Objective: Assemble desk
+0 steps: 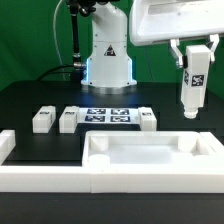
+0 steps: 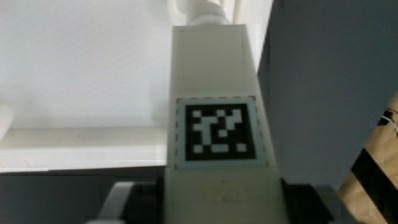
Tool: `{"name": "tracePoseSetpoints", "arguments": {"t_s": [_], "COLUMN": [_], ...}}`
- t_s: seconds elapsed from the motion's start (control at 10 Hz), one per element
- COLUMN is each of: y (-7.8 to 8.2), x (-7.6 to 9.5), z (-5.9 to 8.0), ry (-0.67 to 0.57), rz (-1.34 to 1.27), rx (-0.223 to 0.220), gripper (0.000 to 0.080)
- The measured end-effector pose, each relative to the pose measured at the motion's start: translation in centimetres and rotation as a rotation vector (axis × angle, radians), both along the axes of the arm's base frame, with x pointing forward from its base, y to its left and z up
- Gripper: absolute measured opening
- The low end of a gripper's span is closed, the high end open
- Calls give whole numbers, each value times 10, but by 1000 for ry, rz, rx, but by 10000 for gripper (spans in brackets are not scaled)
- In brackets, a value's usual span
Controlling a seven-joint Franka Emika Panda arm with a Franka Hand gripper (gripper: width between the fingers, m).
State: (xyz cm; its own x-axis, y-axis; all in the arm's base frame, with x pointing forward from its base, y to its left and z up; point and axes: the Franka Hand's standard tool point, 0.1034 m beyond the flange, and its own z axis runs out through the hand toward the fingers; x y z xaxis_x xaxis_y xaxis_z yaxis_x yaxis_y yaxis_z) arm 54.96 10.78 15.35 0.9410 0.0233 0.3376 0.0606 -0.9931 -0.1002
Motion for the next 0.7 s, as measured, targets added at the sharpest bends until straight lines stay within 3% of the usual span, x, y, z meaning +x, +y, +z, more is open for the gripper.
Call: {"name": "tracePoseSetpoints", "arguments": {"t_s": [0.4,0.6,0.7], "y": [-1,-2,0], "x": [5,37,38], "z": [1,2,2], "ry": [-10,-18,-27], "rz": [39,134,128], "rx": [-17,-45,-42], "gripper": [287,287,287]}}
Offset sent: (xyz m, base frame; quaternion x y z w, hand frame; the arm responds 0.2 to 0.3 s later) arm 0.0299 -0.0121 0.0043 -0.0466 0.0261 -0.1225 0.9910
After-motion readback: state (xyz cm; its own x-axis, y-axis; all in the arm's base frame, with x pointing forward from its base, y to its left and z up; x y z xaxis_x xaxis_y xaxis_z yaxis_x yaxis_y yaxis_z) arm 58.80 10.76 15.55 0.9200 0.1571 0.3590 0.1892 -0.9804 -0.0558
